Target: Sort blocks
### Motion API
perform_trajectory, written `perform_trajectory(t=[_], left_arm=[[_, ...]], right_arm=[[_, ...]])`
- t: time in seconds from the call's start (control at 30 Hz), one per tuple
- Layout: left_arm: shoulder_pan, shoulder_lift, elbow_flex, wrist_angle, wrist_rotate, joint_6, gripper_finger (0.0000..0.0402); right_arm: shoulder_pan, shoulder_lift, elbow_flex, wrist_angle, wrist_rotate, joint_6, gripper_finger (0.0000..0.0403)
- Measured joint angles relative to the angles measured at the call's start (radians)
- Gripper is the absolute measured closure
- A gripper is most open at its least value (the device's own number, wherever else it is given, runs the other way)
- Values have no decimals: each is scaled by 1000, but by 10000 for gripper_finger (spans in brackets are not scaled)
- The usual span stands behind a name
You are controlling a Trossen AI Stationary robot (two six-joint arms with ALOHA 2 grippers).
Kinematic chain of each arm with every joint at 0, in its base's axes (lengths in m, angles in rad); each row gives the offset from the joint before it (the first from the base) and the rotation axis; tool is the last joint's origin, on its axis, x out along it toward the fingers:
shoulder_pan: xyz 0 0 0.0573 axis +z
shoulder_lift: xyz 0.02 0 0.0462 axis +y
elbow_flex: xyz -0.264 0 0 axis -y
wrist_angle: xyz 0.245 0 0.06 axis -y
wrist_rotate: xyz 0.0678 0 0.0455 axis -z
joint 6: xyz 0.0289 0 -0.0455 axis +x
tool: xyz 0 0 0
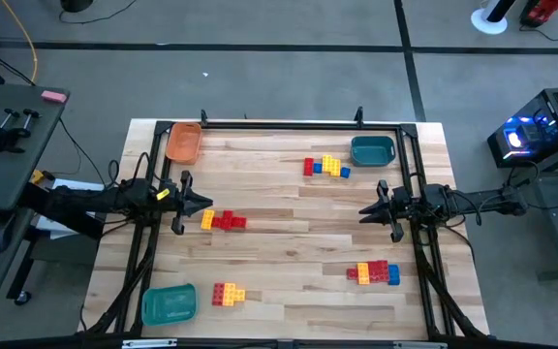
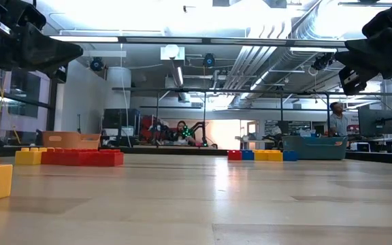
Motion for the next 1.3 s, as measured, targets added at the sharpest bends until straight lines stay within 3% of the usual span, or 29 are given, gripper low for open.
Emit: perform_trajectory(t=[0.27,0.4,0.5,0.63,0.7,0.8,1.0,1.1,1.17,1.3], left_arm=[[0,0,-1,8,0,-4,382],[0,0,-1,201,-10,-179,382],[0,19,-1,427,-160,-328,382],[3,68,0,657,-497,-449,382],[3,112,0,698,-607,-496,382],[3,233,13,676,-684,-602,382],[20,637,189,692,-690,-681,382],[46,836,336,693,-656,-586,382],[73,937,433,690,-581,-504,382],[104,1058,591,690,-473,-402,382]], right_arm=[[0,0,0,0,0,0,402],[0,0,0,0,0,0,402],[0,0,0,0,0,0,402],[0,0,0,0,0,0,402],[0,0,0,0,0,0,402],[0,0,0,0,0,0,402],[0,0,0,0,0,0,402],[-1,0,0,2,17,-42,402],[-1,0,-1,24,48,-63,402],[-2,6,-1,241,108,94,402]])
